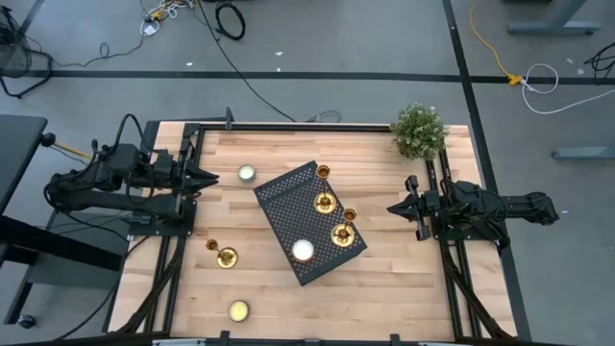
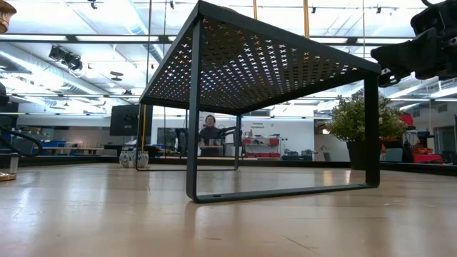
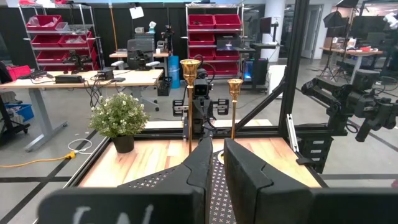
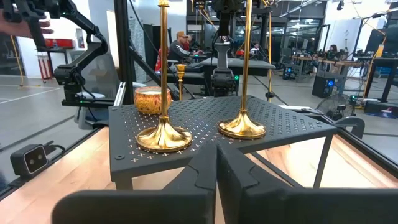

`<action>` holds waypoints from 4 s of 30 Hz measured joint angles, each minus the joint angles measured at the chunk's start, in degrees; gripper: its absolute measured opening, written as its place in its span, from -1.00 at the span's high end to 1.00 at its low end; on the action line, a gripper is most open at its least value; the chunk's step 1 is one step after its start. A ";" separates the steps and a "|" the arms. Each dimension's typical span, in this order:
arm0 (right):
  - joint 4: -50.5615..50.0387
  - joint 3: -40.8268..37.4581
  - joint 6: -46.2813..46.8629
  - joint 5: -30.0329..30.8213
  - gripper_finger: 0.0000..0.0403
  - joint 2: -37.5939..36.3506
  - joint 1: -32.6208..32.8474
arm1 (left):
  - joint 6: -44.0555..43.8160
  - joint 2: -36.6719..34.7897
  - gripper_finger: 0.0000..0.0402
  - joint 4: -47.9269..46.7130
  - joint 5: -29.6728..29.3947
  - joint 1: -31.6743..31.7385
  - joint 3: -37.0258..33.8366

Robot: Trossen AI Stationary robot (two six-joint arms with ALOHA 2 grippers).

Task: Pick & Place candle stick holders
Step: Put the gold candle holder on the shelf aligned with the other candle holders

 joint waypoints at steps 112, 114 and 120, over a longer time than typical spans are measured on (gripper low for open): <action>0.00 0.00 0.00 0.00 0.91 0.00 -0.01 | -5.16 22.27 -0.67 -46.03 4.61 -9.03 14.97; 0.02 0.00 0.00 0.00 0.91 0.00 -0.01 | -5.16 22.65 -0.67 -46.03 4.05 -9.85 14.97; 0.02 0.00 0.00 0.00 0.91 0.00 0.01 | -5.11 24.04 -0.67 -45.35 2.76 -11.83 14.95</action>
